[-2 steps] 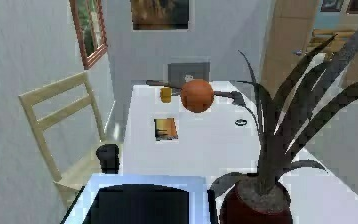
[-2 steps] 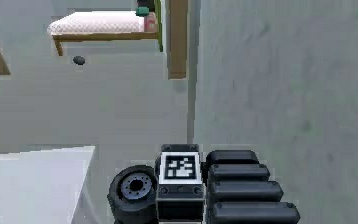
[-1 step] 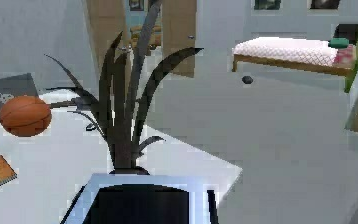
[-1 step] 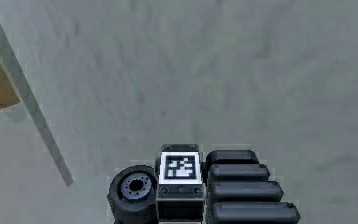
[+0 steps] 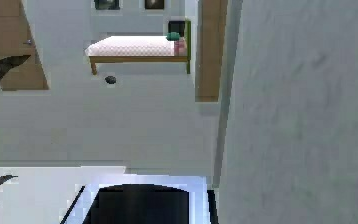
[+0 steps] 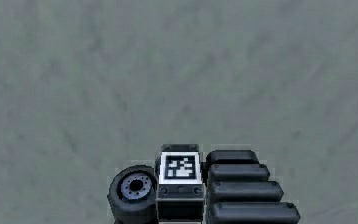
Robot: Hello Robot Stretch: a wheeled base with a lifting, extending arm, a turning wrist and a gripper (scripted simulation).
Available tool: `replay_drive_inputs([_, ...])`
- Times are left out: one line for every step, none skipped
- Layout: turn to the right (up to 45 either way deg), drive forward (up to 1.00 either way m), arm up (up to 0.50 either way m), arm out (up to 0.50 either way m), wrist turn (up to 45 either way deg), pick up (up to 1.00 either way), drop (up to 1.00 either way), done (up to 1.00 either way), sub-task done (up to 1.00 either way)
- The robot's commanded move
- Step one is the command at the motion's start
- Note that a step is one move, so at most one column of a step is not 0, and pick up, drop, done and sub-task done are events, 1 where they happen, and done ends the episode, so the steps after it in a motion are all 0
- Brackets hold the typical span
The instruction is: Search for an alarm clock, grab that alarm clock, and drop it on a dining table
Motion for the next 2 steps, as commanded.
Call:
replay_drive_inputs([-45.0, 0.00, 0.00, 0.00, 0.0, 0.00, 0.00, 0.00, 0.00])
replay_drive_inputs([-45.0, 0.00, 0.00, 0.00, 0.0, 0.00, 0.00, 0.00, 0.00])
